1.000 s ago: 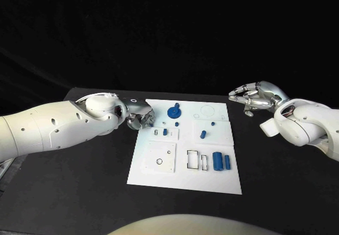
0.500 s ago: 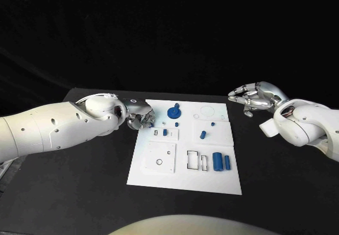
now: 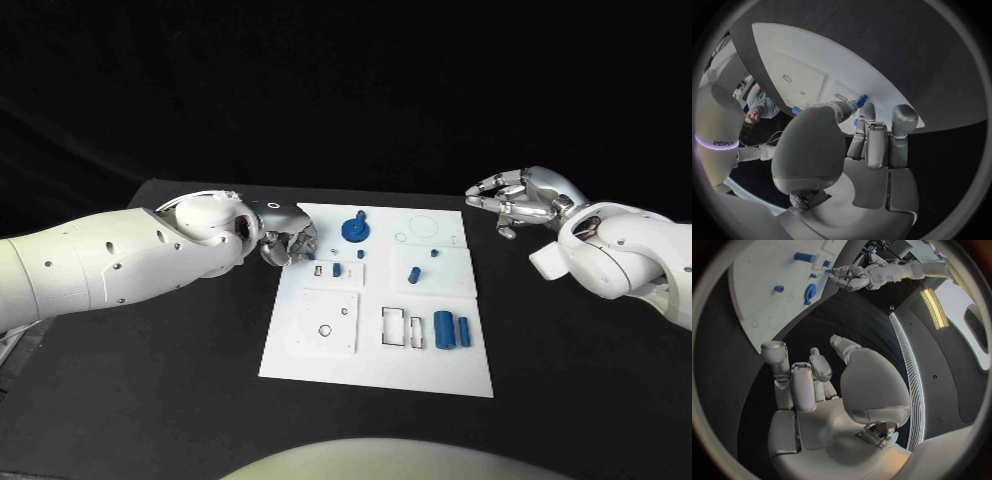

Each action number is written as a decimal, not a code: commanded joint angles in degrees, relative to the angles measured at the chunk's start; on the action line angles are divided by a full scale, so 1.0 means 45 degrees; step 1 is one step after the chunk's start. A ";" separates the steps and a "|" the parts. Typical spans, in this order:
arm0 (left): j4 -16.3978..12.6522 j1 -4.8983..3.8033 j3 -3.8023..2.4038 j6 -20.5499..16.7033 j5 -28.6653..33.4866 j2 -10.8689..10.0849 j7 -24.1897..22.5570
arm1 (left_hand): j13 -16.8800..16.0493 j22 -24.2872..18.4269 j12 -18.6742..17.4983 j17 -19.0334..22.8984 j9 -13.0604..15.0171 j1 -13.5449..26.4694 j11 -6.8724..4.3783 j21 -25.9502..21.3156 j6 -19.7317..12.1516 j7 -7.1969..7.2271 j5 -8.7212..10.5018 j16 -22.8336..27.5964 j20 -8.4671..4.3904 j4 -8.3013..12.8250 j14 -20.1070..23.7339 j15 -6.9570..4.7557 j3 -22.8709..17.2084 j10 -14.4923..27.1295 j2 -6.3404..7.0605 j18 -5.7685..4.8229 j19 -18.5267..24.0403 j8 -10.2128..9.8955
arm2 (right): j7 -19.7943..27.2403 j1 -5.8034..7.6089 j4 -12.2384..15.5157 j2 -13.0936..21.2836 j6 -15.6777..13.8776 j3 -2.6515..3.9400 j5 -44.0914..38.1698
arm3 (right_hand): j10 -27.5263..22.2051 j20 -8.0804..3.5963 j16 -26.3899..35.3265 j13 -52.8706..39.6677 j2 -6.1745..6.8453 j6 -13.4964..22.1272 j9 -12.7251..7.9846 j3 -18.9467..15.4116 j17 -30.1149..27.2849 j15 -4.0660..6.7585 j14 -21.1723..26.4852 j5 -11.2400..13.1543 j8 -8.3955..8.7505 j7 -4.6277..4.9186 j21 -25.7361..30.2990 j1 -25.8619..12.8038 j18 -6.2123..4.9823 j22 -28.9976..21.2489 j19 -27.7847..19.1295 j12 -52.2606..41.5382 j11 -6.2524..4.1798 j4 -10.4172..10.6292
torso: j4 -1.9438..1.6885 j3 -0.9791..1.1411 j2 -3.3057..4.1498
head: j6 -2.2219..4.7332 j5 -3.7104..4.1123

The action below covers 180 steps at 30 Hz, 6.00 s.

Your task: Assemble the parts on the task board

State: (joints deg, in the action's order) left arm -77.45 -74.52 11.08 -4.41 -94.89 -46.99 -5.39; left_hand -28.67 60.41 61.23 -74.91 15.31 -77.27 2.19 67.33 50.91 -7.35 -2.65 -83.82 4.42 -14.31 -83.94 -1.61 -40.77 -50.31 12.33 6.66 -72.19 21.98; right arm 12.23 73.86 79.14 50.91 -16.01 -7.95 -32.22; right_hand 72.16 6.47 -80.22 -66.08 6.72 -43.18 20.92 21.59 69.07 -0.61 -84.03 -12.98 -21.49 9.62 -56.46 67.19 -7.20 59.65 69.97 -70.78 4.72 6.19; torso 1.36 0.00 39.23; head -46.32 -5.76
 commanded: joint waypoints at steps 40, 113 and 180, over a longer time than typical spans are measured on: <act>0.0046 0.0005 -0.0001 -0.0535 0.0461 0.0030 0.0095 | 0.0179 0.0112 -0.0112 -0.0791 -0.0297 0.0702 0.0084 0.0095 0.0226 0.0036 -0.0044 0.0010 0.0088 -0.0522 -0.0108 0.0123 -0.0009 -0.0339 0.0376 0.0023 -0.0172 -0.0548 | 0.0135 -0.0026 -0.0039 -0.0023 0.0220 -0.0001 -0.0076 | 0.0048 -0.0026 0.0056 -0.0011 -0.0096 0.0102 0.0004 -0.0009 -0.0018 0.0065 -0.0255 -0.0049 -0.0052 0.0026 0.0082 -0.0001 -0.0142 -0.0015 -0.0048 0.0025 -0.0001 0.0069 | -0.0003 -0.0007 0.0003 | 0.0012 0.0034; -0.0332 -0.1059 0.0071 0.2064 -0.3217 0.0552 0.0327 | -0.0822 -0.0340 0.0908 -0.0712 0.1631 0.1946 -0.0700 -0.0550 -0.0435 0.0937 -0.0053 0.0045 -0.0342 -0.0597 -0.0091 -0.0453 1.0335 -0.1615 -0.1115 0.0130 0.0136 0.3829 | 0.0149 -0.0115 -0.0198 -0.0095 0.0254 -0.0004 -0.0014 | 0.0040 -0.0023 0.0074 -0.0001 -0.0096 0.0123 0.0000 -0.0031 -0.0028 0.0062 -0.0253 -0.0055 -0.0071 0.0028 0.0104 -0.0001 -0.0141 -0.0010 -0.0040 0.0029 0.0002 0.0123 | 0.0003 -0.0012 0.0017 | 0.0060 0.0051; 0.0326 -0.1021 0.0259 0.2709 -0.3022 0.1132 0.0149 | -0.0842 -0.0251 0.0218 -0.0741 0.1120 0.1292 -0.0551 -0.0731 0.0416 0.0718 -0.0049 0.0017 -0.0248 -0.0561 -0.0087 -0.0329 0.3817 -0.1545 -0.0551 0.0147 0.0168 -0.0401 | 0.0178 -0.0159 -0.0198 -0.0181 0.0323 -0.0003 0.0006 | 0.0081 -0.0022 0.0065 -0.0049 -0.0114 0.0127 -0.0001 -0.0049 0.0003 0.0061 -0.0263 -0.0100 -0.0089 0.0027 0.0110 -0.0027 -0.0139 0.0000 -0.0026 -0.0016 0.0002 0.0187 | 0.0006 0.0004 -0.0004 | -0.0134 0.0141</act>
State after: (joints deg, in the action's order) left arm -75.97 -79.10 12.24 6.50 -108.76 -41.99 -4.26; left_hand -32.39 59.22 62.56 -74.91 20.31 -71.50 -0.40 64.17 52.57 -4.05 -2.65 -83.60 2.98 -16.83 -83.94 -3.27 -23.64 -57.14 9.23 6.67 -71.54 20.48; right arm 12.47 73.18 78.18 50.15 -15.51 -7.96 -32.10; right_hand 72.16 6.47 -80.22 -66.24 6.72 -42.99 20.91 21.37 69.01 -0.61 -84.03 -13.22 -21.71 9.82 -56.19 67.19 -7.10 59.58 69.97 -70.78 4.73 6.73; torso 1.37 -0.01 39.25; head -46.92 -5.12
